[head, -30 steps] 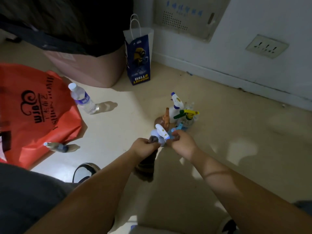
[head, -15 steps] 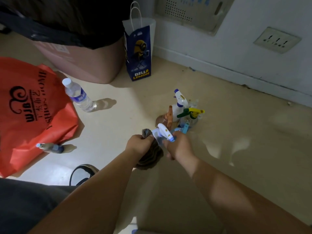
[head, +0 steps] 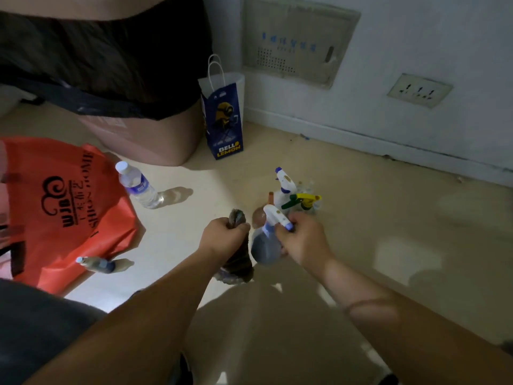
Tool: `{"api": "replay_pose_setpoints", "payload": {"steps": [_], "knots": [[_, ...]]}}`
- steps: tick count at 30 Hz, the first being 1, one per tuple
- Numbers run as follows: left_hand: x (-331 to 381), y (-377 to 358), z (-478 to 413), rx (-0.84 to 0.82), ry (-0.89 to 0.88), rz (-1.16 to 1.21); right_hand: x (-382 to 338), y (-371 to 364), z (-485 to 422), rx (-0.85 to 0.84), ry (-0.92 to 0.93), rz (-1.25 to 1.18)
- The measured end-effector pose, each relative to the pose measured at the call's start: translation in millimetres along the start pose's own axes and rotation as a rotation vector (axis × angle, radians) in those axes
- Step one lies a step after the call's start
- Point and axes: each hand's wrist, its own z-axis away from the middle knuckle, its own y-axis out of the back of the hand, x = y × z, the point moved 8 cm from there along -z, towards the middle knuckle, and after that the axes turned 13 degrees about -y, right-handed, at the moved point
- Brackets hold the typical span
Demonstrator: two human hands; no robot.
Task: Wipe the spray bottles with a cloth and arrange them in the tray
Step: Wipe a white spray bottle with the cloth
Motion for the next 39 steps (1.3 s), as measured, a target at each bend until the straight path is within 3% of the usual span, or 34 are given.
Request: {"api": "replay_pose_setpoints", "payload": {"steps": [9,15,25,30,39], "knots": [[158,0,43,-0.158,-0.23,0.004,-54,154,67,0.116,0.178,-0.114],[237,-5,71,-0.228,-0.351,-0.043,-65,211,88,0.202,0.208,-0.318],[289,-8,57,-0.171,-0.512,0.198,-65,252,72,0.211,0.114,-0.513],[306,-13,48,-0.177,-0.649,0.134,-75,248,63,0.181,0.135,-0.514],[292,-24,9,-0.162,-0.527,0.255,-83,234,26,0.109,0.222,-0.313]]}}
